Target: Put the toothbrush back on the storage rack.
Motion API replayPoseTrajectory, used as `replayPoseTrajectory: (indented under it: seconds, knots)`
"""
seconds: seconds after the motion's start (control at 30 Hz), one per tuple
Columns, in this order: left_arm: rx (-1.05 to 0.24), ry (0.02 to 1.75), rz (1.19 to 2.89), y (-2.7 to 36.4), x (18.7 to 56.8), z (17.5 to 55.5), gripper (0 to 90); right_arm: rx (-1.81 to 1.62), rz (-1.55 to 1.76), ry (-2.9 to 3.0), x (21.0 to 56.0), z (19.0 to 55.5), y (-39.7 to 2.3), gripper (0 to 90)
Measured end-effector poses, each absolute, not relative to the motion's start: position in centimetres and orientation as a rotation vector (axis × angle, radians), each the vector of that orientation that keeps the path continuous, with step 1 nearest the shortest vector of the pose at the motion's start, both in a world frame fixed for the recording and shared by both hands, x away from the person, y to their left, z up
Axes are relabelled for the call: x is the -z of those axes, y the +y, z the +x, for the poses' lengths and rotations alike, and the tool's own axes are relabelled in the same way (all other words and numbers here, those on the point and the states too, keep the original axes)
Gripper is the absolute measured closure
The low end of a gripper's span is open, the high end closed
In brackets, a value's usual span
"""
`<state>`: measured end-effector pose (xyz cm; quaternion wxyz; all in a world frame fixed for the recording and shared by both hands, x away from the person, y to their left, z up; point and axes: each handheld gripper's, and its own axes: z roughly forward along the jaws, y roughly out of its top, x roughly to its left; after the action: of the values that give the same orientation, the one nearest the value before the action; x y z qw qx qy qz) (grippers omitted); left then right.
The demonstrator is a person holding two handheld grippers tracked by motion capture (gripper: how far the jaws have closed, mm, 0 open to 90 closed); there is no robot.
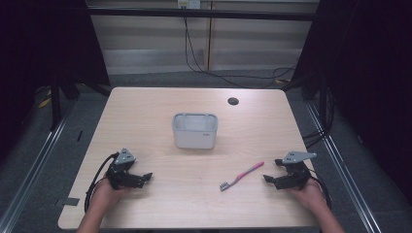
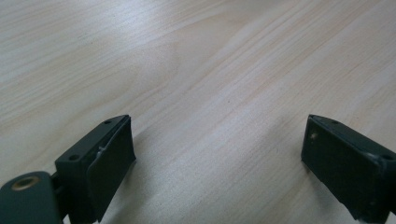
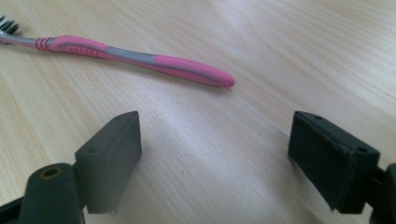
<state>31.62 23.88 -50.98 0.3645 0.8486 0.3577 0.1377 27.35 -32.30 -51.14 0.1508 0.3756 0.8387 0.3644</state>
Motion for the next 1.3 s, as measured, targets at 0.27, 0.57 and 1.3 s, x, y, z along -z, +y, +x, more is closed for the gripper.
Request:
replayPoseTrajectory:
  seconds: [0.27, 0.57, 1.3]
  knots:
    - [-0.361, 0.915, 2.189, 24.0, 50.9, 31.6, 9.0, -0.992, 1.062, 2.475, 50.6, 27.7, -32.1, 17.7]
    - [-0.365, 0.911, 2.189, 24.1, 51.0, 31.5, 9.0, -0.785, 0.872, 2.647, 48.8, 27.8, -30.5, 21.5]
    - [-0.368, 0.911, 2.189, 24.1, 51.0, 31.5, 9.0, -0.592, 0.445, 2.929, 45.3, 29.9, -21.8, 30.9]
